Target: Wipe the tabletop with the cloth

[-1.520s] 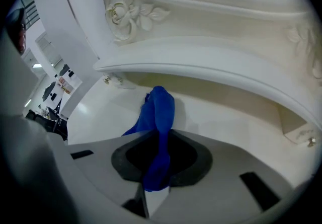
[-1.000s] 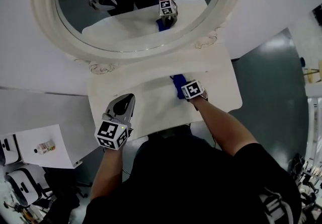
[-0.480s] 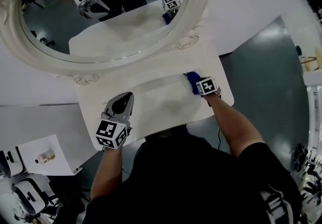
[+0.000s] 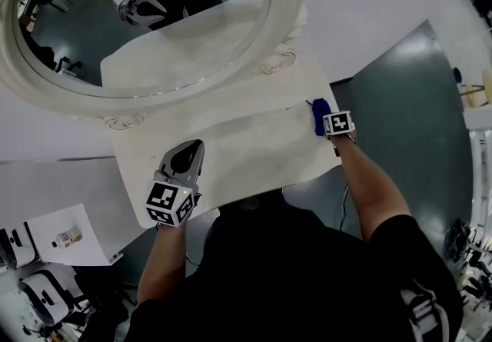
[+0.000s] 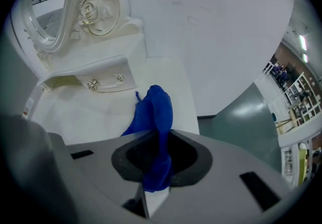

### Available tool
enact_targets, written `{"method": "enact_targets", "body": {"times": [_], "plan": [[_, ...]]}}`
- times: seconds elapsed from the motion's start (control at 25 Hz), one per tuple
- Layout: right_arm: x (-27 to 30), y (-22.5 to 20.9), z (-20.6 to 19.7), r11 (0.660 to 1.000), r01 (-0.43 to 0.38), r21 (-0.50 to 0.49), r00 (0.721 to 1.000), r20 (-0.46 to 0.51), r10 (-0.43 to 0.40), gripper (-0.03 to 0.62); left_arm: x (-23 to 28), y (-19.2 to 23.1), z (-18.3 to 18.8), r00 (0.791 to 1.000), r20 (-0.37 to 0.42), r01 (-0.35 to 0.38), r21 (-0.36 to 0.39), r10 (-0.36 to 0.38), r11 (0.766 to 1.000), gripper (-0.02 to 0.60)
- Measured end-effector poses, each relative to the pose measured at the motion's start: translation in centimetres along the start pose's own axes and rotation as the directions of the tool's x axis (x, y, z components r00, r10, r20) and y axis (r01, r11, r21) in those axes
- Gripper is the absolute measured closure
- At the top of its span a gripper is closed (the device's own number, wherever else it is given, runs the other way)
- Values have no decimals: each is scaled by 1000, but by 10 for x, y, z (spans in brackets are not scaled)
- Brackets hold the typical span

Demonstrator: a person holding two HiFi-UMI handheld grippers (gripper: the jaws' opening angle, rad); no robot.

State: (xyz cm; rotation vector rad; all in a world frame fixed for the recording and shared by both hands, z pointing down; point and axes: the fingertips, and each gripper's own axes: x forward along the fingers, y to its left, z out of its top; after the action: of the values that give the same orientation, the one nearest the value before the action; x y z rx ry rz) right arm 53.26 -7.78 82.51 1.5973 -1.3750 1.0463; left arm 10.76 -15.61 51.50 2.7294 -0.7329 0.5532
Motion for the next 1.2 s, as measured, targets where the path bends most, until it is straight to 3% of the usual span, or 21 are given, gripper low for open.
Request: {"method": "enact_targets", "body": {"times": [0.36,0.56,0.72,0.92,1.2], "plan": [[-6,-2,4,1000,12,14,1000,-3,-12,545,-12,2,1,999,24,-39,-13,39,999,571],[-27,68,19,990,-124,-63,990,58,128,545,-41,15,-6,994,45,-101,-39,102,994,571],[-41,147,22,962,-241,-131,966,63,251,545,-74,27,-15,985,63,-158,-60,162,986,571],[-58,278,39,875,-393,-281,908,33,418,545,-124,40,-30,966,79,-240,-90,247,967,571],[-91,481,28,672,-552,-495,802,-93,590,545,-207,60,-61,926,84,-355,-144,369,924,571]]}}
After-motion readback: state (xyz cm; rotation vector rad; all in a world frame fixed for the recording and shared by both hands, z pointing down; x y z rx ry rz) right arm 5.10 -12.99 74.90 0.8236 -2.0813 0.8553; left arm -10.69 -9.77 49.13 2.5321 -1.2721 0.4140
